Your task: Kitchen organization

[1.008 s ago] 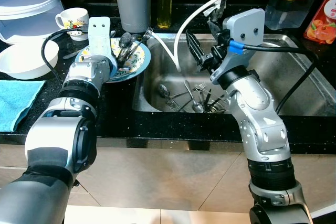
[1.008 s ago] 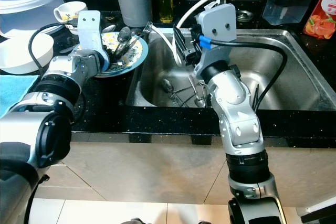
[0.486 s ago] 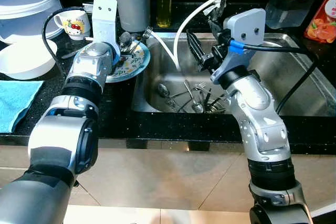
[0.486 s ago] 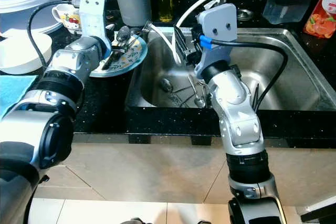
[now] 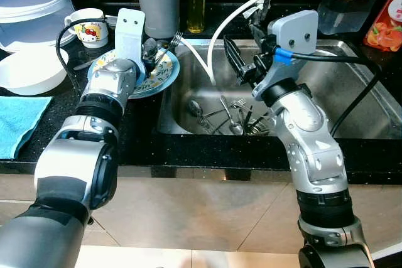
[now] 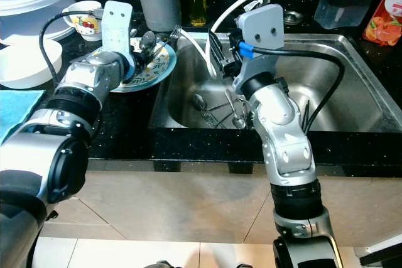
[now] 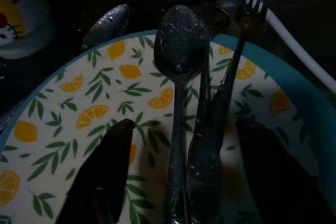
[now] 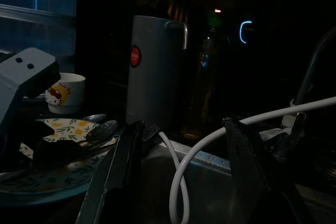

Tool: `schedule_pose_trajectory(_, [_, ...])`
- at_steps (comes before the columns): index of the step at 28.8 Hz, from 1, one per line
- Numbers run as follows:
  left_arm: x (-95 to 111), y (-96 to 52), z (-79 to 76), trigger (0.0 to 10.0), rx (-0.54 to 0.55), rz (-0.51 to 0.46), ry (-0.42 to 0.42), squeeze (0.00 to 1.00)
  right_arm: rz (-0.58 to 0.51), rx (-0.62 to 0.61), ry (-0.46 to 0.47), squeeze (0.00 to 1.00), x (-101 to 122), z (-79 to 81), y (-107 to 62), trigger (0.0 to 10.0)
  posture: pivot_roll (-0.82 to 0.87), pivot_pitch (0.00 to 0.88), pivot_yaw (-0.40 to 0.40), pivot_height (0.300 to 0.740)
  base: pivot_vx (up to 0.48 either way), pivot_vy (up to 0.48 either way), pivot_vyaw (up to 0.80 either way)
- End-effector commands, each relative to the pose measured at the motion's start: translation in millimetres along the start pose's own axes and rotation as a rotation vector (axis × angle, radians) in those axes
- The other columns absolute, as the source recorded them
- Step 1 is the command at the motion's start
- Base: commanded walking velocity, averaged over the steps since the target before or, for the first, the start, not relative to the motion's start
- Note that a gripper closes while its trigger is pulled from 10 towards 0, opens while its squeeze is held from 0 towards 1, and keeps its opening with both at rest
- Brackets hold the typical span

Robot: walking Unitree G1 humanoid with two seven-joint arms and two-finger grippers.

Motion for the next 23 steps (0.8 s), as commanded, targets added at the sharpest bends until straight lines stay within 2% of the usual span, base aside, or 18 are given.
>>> schedule_pose_trajectory(1, [-15.6,1.2,1.4,10.0,0.002,0.052,0.008,1.0,0.004,-0.011,0.004,0.0,-0.7,-3.7,-2.7,10.0,0.08,0.078,0.048,0.74,0.0,0.0,0.0])
schedule_pose_trajectory(2, [-18.4,1.3,1.1,10.0,0.0,0.065,0.004,0.0,0.004,-0.011,0.004,0.0,-0.6,-3.5,-2.7,10.0,0.08,0.079,0.048,0.74,0.0,0.0,0.0])
schedule_pose_trajectory(7, [-27.1,1.4,3.1,10.0,0.007,0.1,-0.023,0.0,0.004,-0.011,0.005,0.0,-0.5,-3.5,-2.7,10.0,0.08,0.079,0.048,0.74,0.0,0.0,0.0])
schedule_pose_trajectory(10, [-42.1,0.7,3.5,10.0,0.0,0.165,-0.101,0.0,0.004,-0.011,0.005,0.0,-0.3,-3.3,-2.9,10.0,0.08,0.08,0.049,0.74,0.0,0.0,0.0])
schedule_pose_trajectory(13, [-45.9,0.4,5.1,10.0,0.006,0.18,-0.115,0.0,0.004,-0.011,0.005,0.0,-0.4,-3.4,-3.0,10.0,0.08,0.08,0.049,0.74,0.0,0.0,0.0])
schedule_pose_trajectory(14, [-46.6,0.4,6.2,8.5,0.009,0.181,-0.118,0.0,0.004,-0.012,0.005,0.0,-0.3,-3.5,-3.0,10.0,0.08,0.08,0.049,0.74,0.0,0.0,0.0])
schedule_pose_trajectory(15, [-47.0,0.4,7.0,8.5,0.011,0.182,-0.12,0.0,0.004,-0.012,0.005,0.0,-0.3,-3.5,-3.0,10.0,0.08,0.08,0.049,0.74,0.0,0.0,0.0])
schedule_pose_trajectory(16, [-47.5,0.3,8.6,2.8,0.018,0.183,-0.128,0.0,0.004,-0.012,0.004,0.0,-0.3,-3.6,-3.0,10.0,0.08,0.08,0.049,0.74,0.0,0.0,0.0])
schedule_pose_trajectory(17, [-47.7,0.3,10.1,0.0,0.024,0.183,-0.131,0.0,0.003,-0.012,0.005,0.0,-0.2,-3.6,-3.1,10.0,0.08,0.08,0.049,0.74,0.0,0.0,0.0])
schedule_pose_trajectory(23, [-47.2,0.2,11.6,0.0,0.031,0.182,-0.148,0.0,0.003,-0.011,0.005,0.0,0.0,-3.6,-3.1,10.0,0.08,0.08,0.048,0.74,0.0,0.0,0.0])
Point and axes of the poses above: a point about 5 cm out from each wrist's last joint towards the gripper, its own y axis pointing out of the wrist towards the gripper, its own x axis along the axis of the wrist's last joint, z = x × y, the point moved 6 cm from there along y, pointing out of the wrist towards the gripper, and after that the axes turned 6 degrees about -y, right-handed, at the moved point
